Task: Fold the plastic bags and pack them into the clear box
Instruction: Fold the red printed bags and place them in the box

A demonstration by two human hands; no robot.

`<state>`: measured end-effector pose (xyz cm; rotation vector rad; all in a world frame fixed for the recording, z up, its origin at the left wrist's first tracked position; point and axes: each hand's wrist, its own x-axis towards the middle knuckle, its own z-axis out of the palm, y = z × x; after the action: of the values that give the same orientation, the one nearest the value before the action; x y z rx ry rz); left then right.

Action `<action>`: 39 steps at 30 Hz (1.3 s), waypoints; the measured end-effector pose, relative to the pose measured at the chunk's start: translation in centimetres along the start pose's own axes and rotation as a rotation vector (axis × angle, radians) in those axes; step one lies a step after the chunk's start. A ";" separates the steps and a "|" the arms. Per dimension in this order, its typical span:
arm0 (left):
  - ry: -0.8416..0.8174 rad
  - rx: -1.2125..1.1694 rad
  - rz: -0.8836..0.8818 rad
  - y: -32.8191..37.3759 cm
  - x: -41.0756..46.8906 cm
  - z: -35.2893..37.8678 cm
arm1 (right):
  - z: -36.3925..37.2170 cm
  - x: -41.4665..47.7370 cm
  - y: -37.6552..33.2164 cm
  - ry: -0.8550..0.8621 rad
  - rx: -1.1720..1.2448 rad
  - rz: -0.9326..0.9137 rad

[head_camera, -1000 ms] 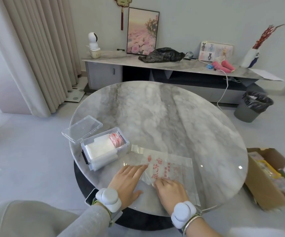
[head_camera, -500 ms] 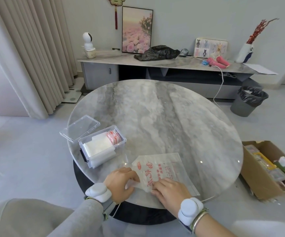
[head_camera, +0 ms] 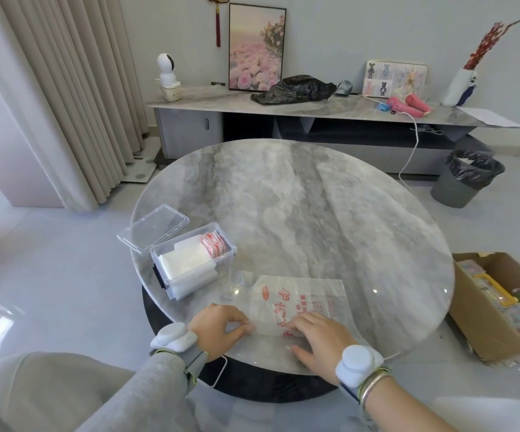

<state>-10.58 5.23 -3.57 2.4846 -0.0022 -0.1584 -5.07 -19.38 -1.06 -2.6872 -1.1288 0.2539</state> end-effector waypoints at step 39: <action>-0.045 0.559 0.543 -0.4 -0.7 5.8 | 0.0 -1.6 7.9 0.258 0.471 0.708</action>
<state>-12.00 2.06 -8.32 2.9155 -0.8329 0.0254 -0.79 -25.91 -3.01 -2.4714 -0.0009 0.2320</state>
